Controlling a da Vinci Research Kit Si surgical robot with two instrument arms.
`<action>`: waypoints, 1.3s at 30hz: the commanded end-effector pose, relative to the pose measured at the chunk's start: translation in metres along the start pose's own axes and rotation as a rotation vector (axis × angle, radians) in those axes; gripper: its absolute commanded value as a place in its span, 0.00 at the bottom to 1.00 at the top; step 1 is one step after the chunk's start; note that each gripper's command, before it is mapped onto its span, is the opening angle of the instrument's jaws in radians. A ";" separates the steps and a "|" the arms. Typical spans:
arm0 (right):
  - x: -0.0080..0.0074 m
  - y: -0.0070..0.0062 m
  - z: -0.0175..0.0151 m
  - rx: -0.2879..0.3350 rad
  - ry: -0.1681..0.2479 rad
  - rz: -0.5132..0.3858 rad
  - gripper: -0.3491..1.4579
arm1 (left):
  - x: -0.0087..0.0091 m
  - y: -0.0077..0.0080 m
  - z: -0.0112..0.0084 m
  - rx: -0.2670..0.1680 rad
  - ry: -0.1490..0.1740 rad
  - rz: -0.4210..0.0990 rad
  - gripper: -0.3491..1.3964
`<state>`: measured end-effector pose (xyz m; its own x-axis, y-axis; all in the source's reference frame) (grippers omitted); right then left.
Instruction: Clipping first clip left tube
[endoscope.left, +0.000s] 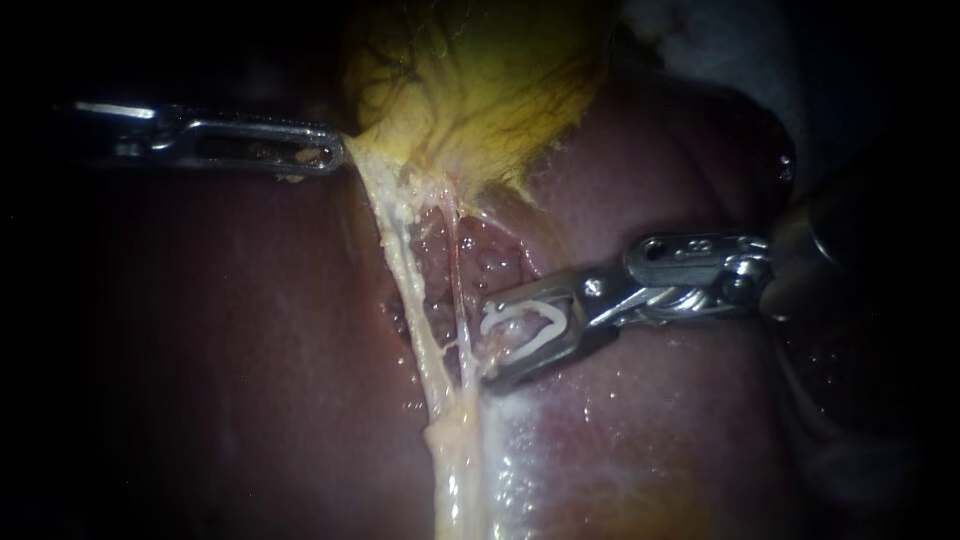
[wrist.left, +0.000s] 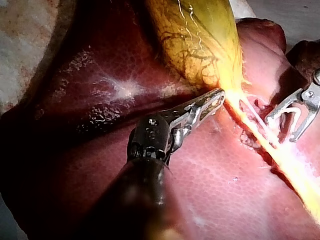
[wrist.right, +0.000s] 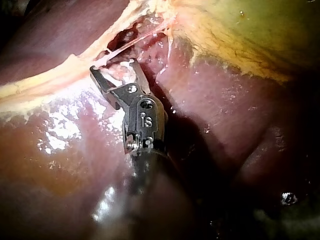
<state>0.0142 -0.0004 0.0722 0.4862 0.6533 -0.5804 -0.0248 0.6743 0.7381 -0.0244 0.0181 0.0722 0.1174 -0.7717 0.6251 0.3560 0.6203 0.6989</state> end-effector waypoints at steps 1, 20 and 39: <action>0.0001 -0.0001 -0.0003 0.005 0.011 0.002 0.51 | 0.0000 0.0000 0.0000 0.000 0.000 0.000 0.00; 0.0015 -0.0013 0.0013 0.302 0.108 -0.033 0.50 | -0.0001 -0.0002 -0.0001 0.000 0.000 -0.001 0.00; -0.0023 0.0019 0.0056 0.390 0.089 0.013 0.49 | -0.0002 -0.0002 -0.0001 0.000 0.000 -0.001 0.00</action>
<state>0.0178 -0.0025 0.0773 0.4119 0.7011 -0.5820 0.3092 0.4933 0.8131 -0.0245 0.0181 0.0719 0.1172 -0.7725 0.6241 0.3564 0.6193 0.6996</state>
